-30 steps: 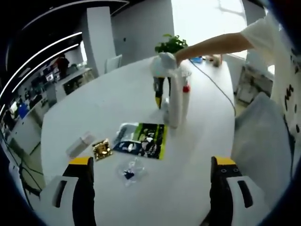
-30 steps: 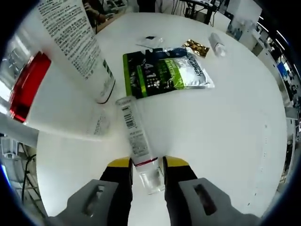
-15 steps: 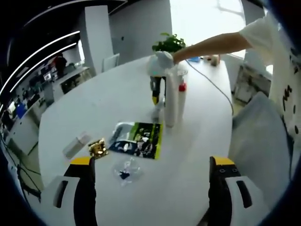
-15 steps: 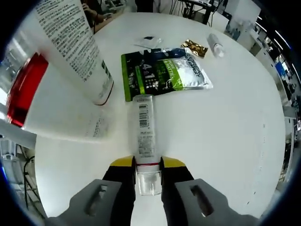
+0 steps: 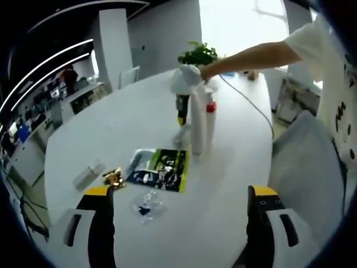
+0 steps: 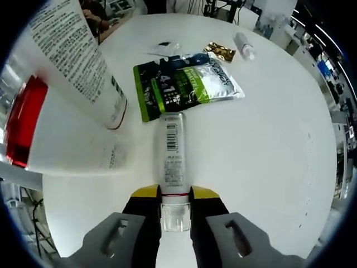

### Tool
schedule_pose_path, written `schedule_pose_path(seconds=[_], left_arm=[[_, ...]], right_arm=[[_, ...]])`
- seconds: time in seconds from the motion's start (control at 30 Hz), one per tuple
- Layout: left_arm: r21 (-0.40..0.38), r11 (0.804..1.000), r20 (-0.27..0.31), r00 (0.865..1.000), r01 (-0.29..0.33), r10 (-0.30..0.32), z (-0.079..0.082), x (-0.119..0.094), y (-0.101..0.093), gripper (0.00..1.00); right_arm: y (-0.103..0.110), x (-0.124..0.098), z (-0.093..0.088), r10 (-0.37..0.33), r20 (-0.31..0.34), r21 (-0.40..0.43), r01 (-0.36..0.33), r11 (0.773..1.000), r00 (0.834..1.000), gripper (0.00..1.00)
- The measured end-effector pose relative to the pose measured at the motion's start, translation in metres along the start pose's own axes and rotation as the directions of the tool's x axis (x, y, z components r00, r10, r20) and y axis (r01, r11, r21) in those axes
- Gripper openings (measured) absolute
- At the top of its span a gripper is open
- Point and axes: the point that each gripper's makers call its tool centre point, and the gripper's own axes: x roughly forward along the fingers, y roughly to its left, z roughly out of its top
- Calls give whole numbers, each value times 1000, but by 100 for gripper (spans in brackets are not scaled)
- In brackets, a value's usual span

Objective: Arrange the skincare products in the storage area until every visible bottle or jar stands upright without overlapping.

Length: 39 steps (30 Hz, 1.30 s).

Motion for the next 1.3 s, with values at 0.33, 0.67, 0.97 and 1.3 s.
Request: schedule_pose_path(seconds=[0.33,0.67,0.97,1.3], left_arm=[[3,1000,19,1000,6,-6,3,-3,-3,91],[20,1000,34,999,17,-18,7,-5,-10,90],[46,999,30,999,15,-16,10,-5,-11,90],[57,998,33,999,29,-31,11,-4,-19,89]], right_arm=[[-10,-42,-5,-148,69,142,137,980,987,18],[0,-66,-13,-223,50,158,212,964,974,18],[11,-93,-23,-291,18,159,284,945,957,18],[26,-113,-54,-337,-61,169,343,924,939,18]])
